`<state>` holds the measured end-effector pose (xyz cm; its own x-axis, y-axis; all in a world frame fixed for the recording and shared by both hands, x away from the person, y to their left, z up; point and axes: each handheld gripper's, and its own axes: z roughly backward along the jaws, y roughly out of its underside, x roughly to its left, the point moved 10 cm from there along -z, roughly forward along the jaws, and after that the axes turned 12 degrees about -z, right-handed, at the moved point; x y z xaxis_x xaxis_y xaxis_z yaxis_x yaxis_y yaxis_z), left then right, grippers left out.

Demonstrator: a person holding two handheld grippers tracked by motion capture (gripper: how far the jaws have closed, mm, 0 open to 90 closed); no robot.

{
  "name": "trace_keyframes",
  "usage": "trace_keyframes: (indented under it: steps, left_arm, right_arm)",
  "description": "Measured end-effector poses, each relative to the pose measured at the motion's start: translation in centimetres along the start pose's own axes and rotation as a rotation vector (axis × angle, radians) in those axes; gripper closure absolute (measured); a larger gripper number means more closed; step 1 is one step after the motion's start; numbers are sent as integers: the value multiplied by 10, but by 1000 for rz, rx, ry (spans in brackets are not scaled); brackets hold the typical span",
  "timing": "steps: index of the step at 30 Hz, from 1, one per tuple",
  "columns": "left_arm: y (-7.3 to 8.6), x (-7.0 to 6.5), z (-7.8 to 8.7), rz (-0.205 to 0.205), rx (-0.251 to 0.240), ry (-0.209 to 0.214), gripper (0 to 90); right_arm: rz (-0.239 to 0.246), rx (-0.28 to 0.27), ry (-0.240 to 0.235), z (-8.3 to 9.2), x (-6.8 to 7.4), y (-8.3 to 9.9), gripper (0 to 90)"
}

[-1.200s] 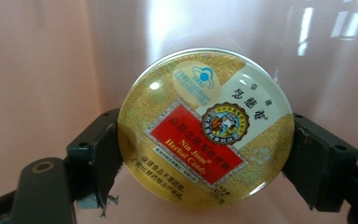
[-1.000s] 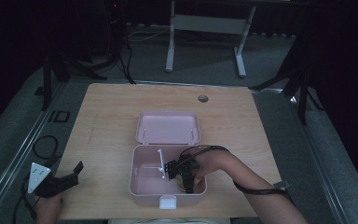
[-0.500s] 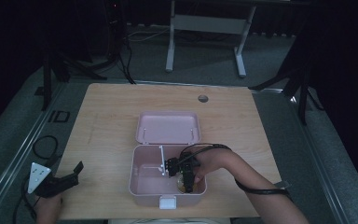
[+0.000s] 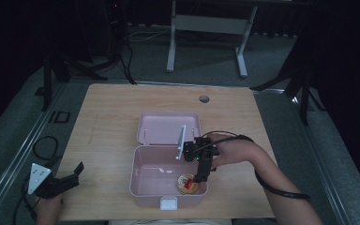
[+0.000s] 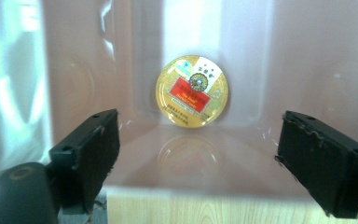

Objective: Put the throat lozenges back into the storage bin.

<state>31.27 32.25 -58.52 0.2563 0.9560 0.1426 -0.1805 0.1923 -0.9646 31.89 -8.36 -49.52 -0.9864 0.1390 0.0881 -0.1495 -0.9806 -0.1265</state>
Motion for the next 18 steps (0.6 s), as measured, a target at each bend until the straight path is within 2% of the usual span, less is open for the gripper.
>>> trace_keyframes:
  steps: [3, 8, 12, 14, 18]
  left_arm:
    - [0, -1, 0, -3, 4, 1, 19]
    - [0, 0, 0, -1, 0, 1, 19]
    - [0, 0, 0, -1, 3, 2, 19]
    - [0, 0, 0, 0, 3, 2, 19]
    - [0, -1, 0, 1, 2, 4, 19]
  right_arm:
    - [-26, -66, 35, 14, -9, 9, 129]
    - [-78, -138, 47, 24, -20, 32, 129]
    - [-133, -181, 57, 21, -30, 52, 130]
    - [-165, -209, 33, 17, -36, 61, 129]
    - [-258, -248, 51, 2, -56, 80, 130]
